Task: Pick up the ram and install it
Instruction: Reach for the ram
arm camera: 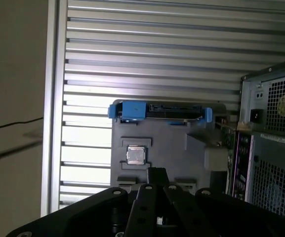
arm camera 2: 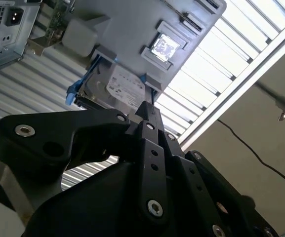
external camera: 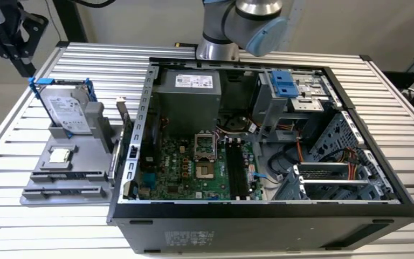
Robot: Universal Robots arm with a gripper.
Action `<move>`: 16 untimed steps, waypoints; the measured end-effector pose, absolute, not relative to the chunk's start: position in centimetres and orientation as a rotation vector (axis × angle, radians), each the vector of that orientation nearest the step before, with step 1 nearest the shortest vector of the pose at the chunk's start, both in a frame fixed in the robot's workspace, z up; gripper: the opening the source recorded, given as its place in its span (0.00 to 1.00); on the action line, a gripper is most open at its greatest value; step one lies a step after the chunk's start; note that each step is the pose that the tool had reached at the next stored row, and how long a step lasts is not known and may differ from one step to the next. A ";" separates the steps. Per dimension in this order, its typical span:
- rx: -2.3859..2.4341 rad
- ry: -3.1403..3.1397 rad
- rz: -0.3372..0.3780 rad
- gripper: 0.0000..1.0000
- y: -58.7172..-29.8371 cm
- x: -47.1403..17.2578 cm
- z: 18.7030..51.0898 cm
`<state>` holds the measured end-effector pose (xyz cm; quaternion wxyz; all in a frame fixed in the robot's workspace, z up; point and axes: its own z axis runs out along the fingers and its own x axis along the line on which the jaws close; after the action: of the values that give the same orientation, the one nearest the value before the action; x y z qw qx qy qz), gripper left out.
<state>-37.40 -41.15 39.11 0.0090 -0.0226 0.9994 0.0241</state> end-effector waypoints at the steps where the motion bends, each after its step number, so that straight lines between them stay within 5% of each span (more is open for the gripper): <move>1: -0.070 3.122 0.075 0.00 -41.3 -37.4 39.1; 16: -0.070 3.122 0.075 0.00 -43.4 -37.4 39.1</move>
<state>-37.40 -43.37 39.07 0.0090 -0.0226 0.9994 0.0241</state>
